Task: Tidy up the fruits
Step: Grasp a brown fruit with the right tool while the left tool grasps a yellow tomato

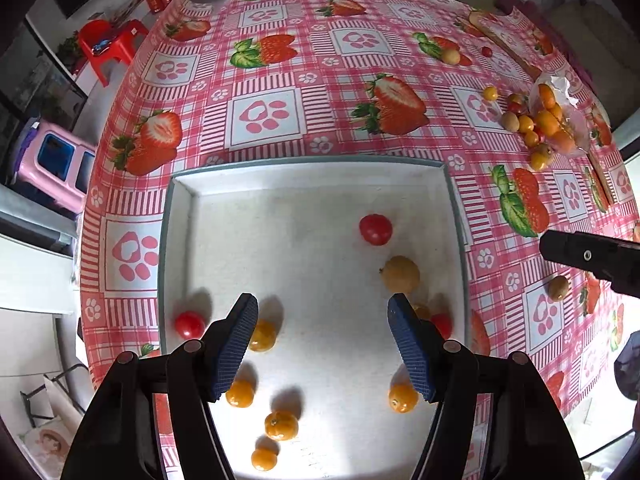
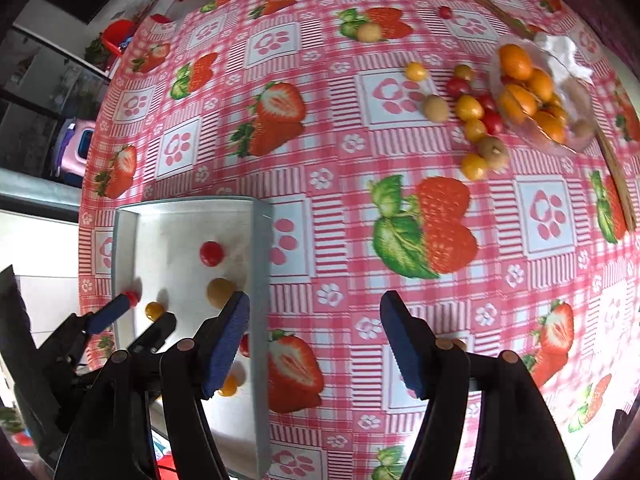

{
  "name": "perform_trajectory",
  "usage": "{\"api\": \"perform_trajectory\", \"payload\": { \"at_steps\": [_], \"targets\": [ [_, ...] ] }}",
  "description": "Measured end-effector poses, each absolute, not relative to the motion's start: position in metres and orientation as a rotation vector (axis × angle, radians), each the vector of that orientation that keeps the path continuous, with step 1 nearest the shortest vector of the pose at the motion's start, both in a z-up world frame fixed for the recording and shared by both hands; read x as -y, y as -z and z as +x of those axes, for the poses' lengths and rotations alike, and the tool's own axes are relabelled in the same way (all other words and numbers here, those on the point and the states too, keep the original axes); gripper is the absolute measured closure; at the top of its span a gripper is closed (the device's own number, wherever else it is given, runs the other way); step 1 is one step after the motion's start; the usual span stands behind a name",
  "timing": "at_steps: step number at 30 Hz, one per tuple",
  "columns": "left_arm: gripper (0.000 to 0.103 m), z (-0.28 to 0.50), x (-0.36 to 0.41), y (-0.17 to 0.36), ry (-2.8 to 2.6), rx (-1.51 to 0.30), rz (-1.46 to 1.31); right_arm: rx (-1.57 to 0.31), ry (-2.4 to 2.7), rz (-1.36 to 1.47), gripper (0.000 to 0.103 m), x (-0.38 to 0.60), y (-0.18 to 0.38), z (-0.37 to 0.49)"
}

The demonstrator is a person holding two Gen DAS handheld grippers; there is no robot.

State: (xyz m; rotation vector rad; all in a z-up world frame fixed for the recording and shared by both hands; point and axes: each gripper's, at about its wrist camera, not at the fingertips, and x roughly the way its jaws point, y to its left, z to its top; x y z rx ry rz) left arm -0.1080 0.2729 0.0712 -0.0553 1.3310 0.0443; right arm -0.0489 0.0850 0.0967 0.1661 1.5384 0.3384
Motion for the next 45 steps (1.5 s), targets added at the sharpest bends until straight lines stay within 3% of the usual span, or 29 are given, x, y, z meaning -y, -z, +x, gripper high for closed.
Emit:
{"api": "perform_trajectory", "payload": {
  "at_steps": [9,30,33,35,36,42,45],
  "targets": [
    [0.034,-0.066,-0.207,-0.087,0.056,-1.307,-0.051,-1.603,-0.183,0.177,0.031,0.005,-0.064,-0.086],
    [0.034,0.017,-0.091,-0.035,0.210,-1.333,0.042,-1.549,-0.299,0.139,0.041,-0.002,-0.036,-0.094],
    [0.034,0.026,-0.080,-0.034,0.238,-1.328,0.053,-1.531,-0.301,0.135,0.048,-0.008,-0.037,-0.095],
    [0.034,0.030,-0.072,-0.032,0.248,-1.323,0.068,-1.528,-0.308,0.143,0.063,-0.016,-0.035,-0.092],
    [0.034,0.032,-0.068,-0.032,0.251,-1.324,0.071,-1.535,-0.315,0.153,0.076,-0.018,-0.034,-0.091],
    [0.035,0.046,-0.055,-0.023,0.254,-1.336,0.064,-1.560,-0.316,0.216,0.076,-0.013,-0.031,-0.086],
    [0.044,0.049,-0.050,-0.021,0.243,-1.325,0.087,-1.566,-0.309,0.232,0.076,-0.009,-0.030,-0.087]
  ]
}}
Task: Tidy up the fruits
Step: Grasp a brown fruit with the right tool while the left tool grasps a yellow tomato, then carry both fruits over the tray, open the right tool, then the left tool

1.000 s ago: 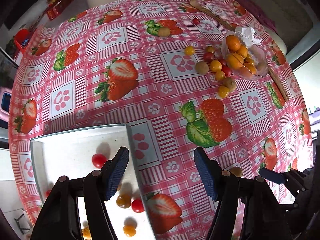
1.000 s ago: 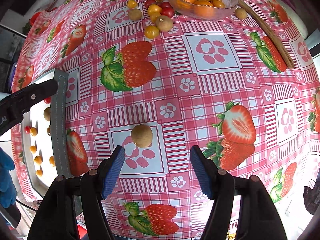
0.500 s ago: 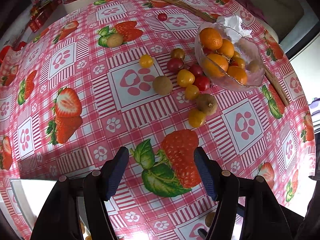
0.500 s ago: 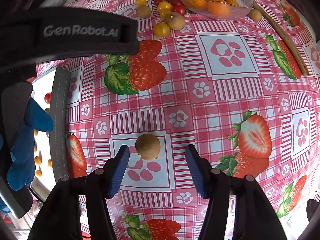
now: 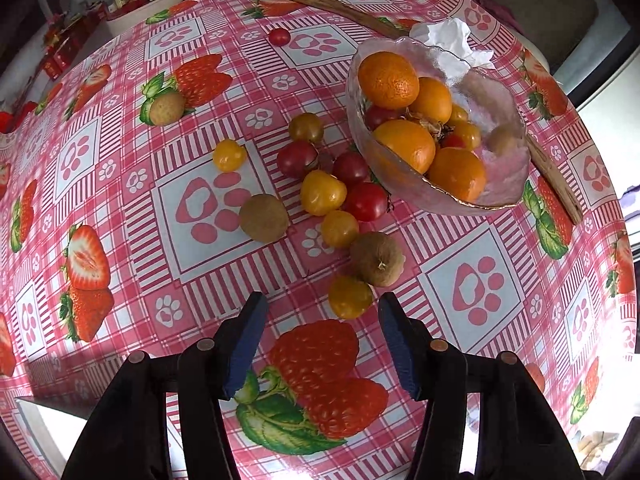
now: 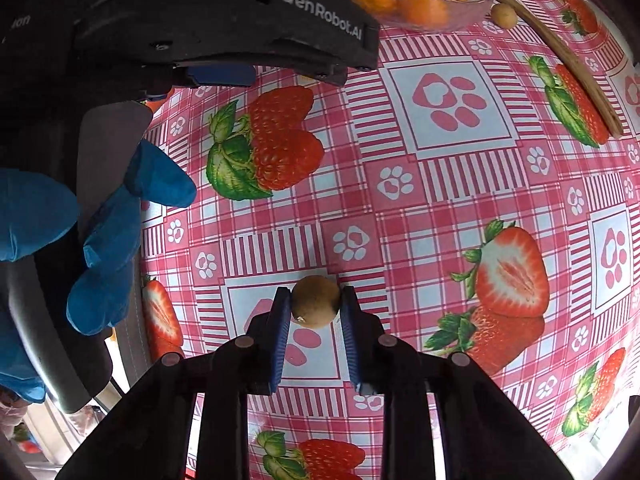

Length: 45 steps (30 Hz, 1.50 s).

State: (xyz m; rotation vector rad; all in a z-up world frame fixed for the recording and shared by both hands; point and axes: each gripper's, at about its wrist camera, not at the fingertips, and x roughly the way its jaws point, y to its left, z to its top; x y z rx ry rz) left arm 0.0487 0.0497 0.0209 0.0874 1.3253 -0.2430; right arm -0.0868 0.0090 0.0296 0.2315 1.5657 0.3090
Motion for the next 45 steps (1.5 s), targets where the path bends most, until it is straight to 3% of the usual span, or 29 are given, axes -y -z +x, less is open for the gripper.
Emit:
{"api": "perform_trajectory", "payload": {
  "at_steps": [4,6,33,38,45],
  "targets": [
    [0.062,0.050,-0.046,-0.022,0.213,-1.309,0.138,-1.568,-0.305,0.242,0.076,-0.006,-0.029,-0.090],
    [0.081,0.054,-0.045,-0.021,0.209,-1.306,0.125,-1.571,-0.303,0.249,0.076,-0.005,-0.029,-0.092],
    [0.081,-0.082,-0.100,-0.023,0.182,-1.384,-0.052,-1.583,-0.247,0.240,0.076,0.053,-0.046,-0.096],
    [0.081,-0.118,-0.120,-0.034,0.176,-1.382,-0.083,-1.584,-0.252,0.205,0.076,0.047,-0.051,-0.097],
    [0.081,-0.112,-0.145,-0.060,0.157,-1.363,-0.114,-1.574,-0.265,0.177,0.076,0.038,-0.063,-0.093]
  ]
}}
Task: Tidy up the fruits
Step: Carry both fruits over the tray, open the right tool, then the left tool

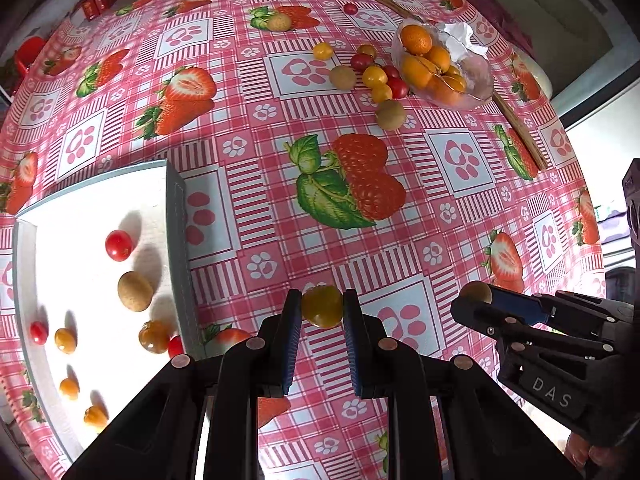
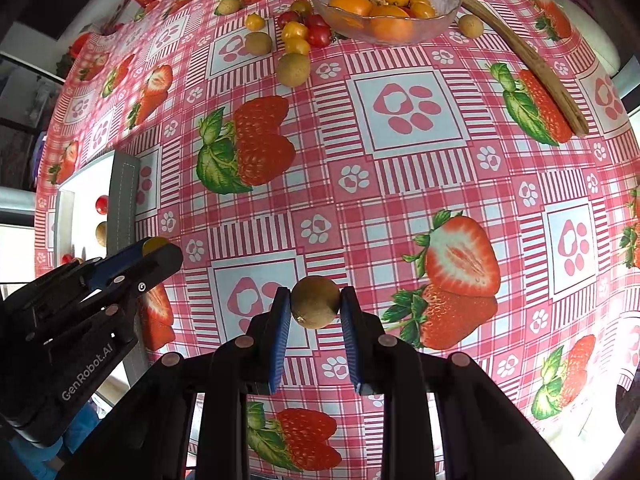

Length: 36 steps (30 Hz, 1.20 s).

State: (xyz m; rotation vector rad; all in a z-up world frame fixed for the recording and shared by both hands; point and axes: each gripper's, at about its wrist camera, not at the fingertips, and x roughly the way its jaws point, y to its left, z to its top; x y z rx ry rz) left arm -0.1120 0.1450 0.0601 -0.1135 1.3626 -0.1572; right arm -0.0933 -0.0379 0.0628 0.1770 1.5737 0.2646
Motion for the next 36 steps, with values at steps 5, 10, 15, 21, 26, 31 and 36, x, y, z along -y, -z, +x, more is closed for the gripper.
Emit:
{"api": "perform_trajectory", "payload": {
  "at_steps": [5,10,15,21,26,31,36],
  "targets": [
    [0.081,-0.117,-0.162,-0.074,0.130,-1.340,-0.140,-1.579,-0.276,0.247,0.076,0.040,-0.067,-0.090],
    [0.081,-0.128,-0.180,-0.080,0.097,-1.332,-0.163,-1.586,-0.262,0.257,0.076,0.045,-0.071,-0.090],
    [0.081,-0.141,-0.200,-0.085,0.054,-1.320,-0.189,-1.586,-0.268,0.225,0.076,0.038,-0.079,-0.091],
    [0.081,-0.162,-0.235,-0.086,-0.019,-1.312,-0.236,-1.576,-0.335,0.180,0.076,0.002,-0.090,-0.089],
    [0.081,-0.184,-0.268,-0.084,-0.099,-1.305,-0.273,-1.567,-0.431,0.139,0.076,-0.045,-0.099,-0.092],
    [0.081,-0.209,-0.298,-0.076,-0.171,-1.318,-0.326,-1.566,-0.525,0.098,0.076,-0.092,-0.106,-0.099],
    [0.081,-0.231,-0.306,-0.063,-0.190,-1.340,-0.352,-1.583,-0.608,0.042,0.076,-0.135,-0.104,-0.110]
  ]
}}
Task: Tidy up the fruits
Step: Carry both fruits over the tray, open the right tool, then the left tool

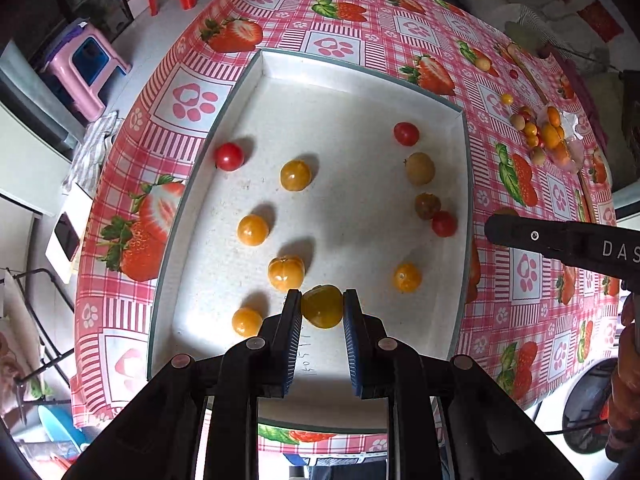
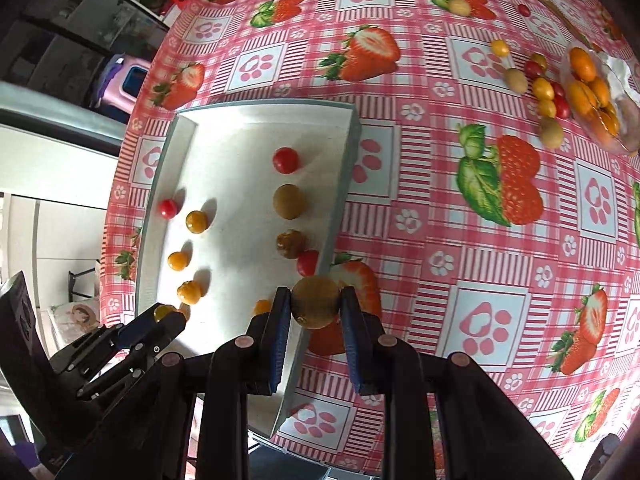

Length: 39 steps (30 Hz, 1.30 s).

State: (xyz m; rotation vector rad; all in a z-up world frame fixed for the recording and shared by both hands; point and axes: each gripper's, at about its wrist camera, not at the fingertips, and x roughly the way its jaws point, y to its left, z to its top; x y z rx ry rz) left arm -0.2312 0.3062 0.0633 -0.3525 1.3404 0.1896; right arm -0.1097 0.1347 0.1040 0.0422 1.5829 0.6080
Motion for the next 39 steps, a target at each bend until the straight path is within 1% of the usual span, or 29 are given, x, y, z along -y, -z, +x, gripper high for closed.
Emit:
{"api": "perform_trajectory", "payload": {
  "at_steps": [11,21,23,24,25,27,29,31,34,36,39],
  "targets": [
    [0.081,-0.248,-0.285,-0.032,-0.173,-1.382,-0.324,-1.647,-0.690,-0.053,0.076,-0.198,-0.074,-0.117],
    [0.080,-0.251,-0.283,-0.023,-0.190,-1.395,-0.279,-1.676,-0.654,-0.149,0.075,-0.222,-0.048,-0.122],
    [0.080,-0.252,-0.280,-0.023,-0.189,-1.398,-0.259,-1.670,-0.662,-0.158,0.072,-0.224,-0.048,-0.122],
    [0.080,-0.252,-0.279,-0.023,-0.189,-1.399,-0.251,-1.671,-0.671,-0.158,0.067,-0.226,-0.048,-0.123],
    [0.080,-0.253,-0.278,-0.023,-0.188,-1.401,-0.246,-1.673,-0.677,-0.159,0.060,-0.228,-0.048,-0.124],
    [0.080,-0.249,-0.274,-0.021,-0.187,-1.406,-0.245,-1.670,-0.676,-0.159,0.055,-0.229,-0.050,-0.124],
    [0.080,-0.247,-0.272,-0.022,-0.187,-1.413,-0.247,-1.669,-0.681,-0.133,0.054,-0.227,-0.057,-0.124],
    [0.080,-0.245,-0.274,-0.022,-0.184,-1.422,-0.247,-1.655,-0.692,-0.114,0.048,-0.229,-0.069,-0.124],
    [0.080,-0.244,-0.277,-0.025,-0.178,-1.429,-0.244,-1.611,-0.687,-0.115,0.042,-0.220,-0.085,-0.127],
    [0.080,-0.243,-0.279,-0.024,-0.175,-1.434,-0.234,-1.589,-0.671,-0.127,0.040,-0.213,-0.092,-0.130],
    [0.080,-0.241,-0.277,-0.023,-0.169,-1.446,-0.216,-1.581,-0.638,-0.128,0.040,-0.196,-0.098,-0.136]
  ]
}}
